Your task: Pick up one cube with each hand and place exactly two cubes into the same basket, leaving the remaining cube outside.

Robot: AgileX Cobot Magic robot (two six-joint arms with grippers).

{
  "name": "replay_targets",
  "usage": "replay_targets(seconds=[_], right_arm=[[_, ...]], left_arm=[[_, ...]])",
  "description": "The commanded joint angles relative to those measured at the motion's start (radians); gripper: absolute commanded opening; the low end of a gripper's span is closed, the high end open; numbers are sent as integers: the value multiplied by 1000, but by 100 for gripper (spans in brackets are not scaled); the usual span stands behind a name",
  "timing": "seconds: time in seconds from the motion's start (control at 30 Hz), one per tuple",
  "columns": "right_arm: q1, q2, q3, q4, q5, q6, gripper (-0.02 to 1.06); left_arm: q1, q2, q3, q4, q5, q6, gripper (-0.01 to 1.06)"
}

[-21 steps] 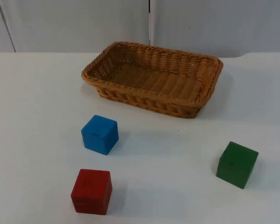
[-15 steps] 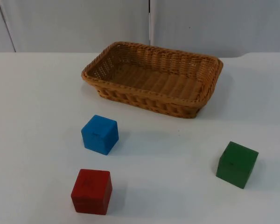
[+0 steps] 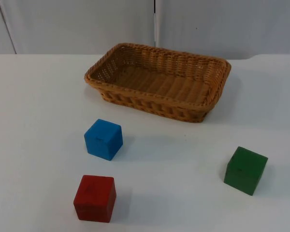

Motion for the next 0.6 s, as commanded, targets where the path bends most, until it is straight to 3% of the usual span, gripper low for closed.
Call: replay_targets(seconds=[0.0, 0.57], right_arm=[[-6, 29, -14, 0, -18, -4, 105], [-6, 104, -24, -2, -42, -26, 105]], left_arm=[[3, 11, -7, -21, -19, -4, 105], [3, 64, -7, -104, -49, 3, 105]])
